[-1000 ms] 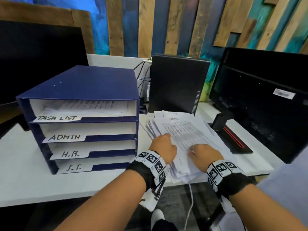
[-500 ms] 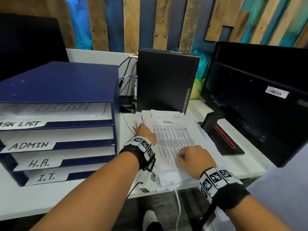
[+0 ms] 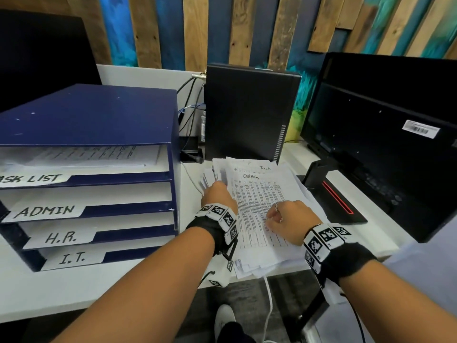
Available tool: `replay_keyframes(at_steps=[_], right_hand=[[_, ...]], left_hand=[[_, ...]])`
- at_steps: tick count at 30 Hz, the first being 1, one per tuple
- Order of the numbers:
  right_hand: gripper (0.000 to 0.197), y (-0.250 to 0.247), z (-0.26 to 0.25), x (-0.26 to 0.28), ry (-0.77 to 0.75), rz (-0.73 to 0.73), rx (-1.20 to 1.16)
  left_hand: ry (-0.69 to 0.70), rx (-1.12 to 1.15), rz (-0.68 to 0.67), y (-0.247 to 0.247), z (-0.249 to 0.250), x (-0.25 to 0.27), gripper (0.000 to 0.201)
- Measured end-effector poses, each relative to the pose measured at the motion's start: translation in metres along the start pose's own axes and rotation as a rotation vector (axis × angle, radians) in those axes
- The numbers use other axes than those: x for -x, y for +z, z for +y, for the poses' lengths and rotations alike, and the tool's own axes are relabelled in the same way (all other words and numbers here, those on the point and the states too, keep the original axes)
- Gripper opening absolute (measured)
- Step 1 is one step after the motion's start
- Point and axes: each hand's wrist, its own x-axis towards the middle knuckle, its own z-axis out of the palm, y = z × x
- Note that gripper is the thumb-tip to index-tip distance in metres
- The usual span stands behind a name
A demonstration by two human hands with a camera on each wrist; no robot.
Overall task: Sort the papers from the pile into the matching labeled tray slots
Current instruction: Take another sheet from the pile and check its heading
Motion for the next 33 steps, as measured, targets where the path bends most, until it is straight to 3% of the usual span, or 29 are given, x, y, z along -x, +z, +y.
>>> replay_keyframes(at_steps=[5,8,10,13,15,18,21,26,29,33], right_hand=[[0.026,-0.003,0.006,-0.001,0.061,0.014,-0.029],[0.043,-0.011,0.019,-0.006,0.145,0.099,-0.047],[0.064,-0.016,0.028,-0.011,0.228,0.150,-0.092],[0.096,-0.024,0.042,-0.019,0.351,0.198,-0.250],[0.100,-0.026,0.053,-0.024,0.409,0.245,-0.404],[0.083,-0.033,0.060,-0.018,0.429,0.323,-0.525],[0.061,-0.042,0.065,-0.007,0.421,0.450,-0.598],[0.037,-0.050,0.075,0.006,0.435,0.468,-0.564],[0.017,-0.052,0.078,0.010,0.382,0.486,-0.515],[0.008,-0.052,0.066,0.005,0.291,0.516,-0.617]], left_hand=[[0.128,0.016,0.098,-0.007,0.015,0.016,0.017],[0.143,0.155,0.103,-0.014,0.018,0.026,0.016],[0.192,0.323,0.082,-0.016,0.019,0.038,0.012],[0.215,0.652,0.070,-0.017,0.019,0.057,0.025],[0.165,0.870,0.011,-0.016,0.020,0.065,0.026],[0.140,0.975,-0.090,-0.012,0.027,0.078,0.017],[0.183,0.871,-0.113,0.003,0.035,0.088,0.013],[0.241,0.701,-0.162,0.014,0.044,0.096,0.025],[0.183,0.675,-0.161,0.009,0.032,0.085,0.027],[0.073,0.718,-0.088,-0.003,0.010,0.073,0.015]])
